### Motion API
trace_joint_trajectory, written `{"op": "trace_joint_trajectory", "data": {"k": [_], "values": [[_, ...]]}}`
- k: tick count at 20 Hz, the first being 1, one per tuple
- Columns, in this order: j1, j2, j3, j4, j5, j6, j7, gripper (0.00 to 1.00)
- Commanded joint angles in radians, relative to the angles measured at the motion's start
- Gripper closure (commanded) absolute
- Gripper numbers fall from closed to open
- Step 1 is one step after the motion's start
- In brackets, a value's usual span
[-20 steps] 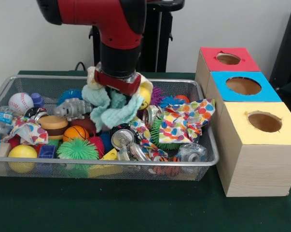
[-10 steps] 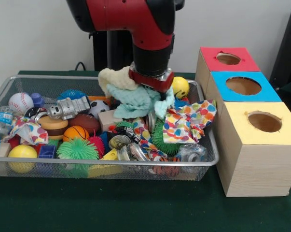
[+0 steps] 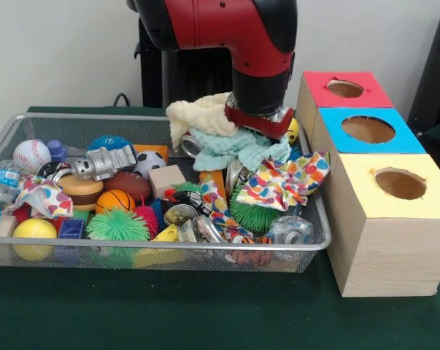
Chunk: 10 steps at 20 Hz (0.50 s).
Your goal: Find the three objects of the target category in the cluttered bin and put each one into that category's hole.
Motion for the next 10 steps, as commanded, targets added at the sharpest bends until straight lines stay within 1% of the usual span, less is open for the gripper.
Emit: {"op": "trace_joint_trajectory", "data": {"k": [1,2,5,7,8,10], "values": [[0.079,0.029,-0.026,0.061,0.072,-0.022,0.185,0.0],[0.101,0.0,-0.071,0.042,0.048,0.012,0.169,0.0],[0.15,-0.139,-0.204,-0.026,-0.04,0.148,0.074,0.0],[0.18,-0.217,-0.264,-0.067,-0.088,0.19,0.011,0.0],[0.182,-0.251,-0.274,-0.077,-0.1,0.189,-0.014,0.0],[0.17,-0.314,-0.267,-0.081,-0.1,0.196,-0.056,0.0]]}}
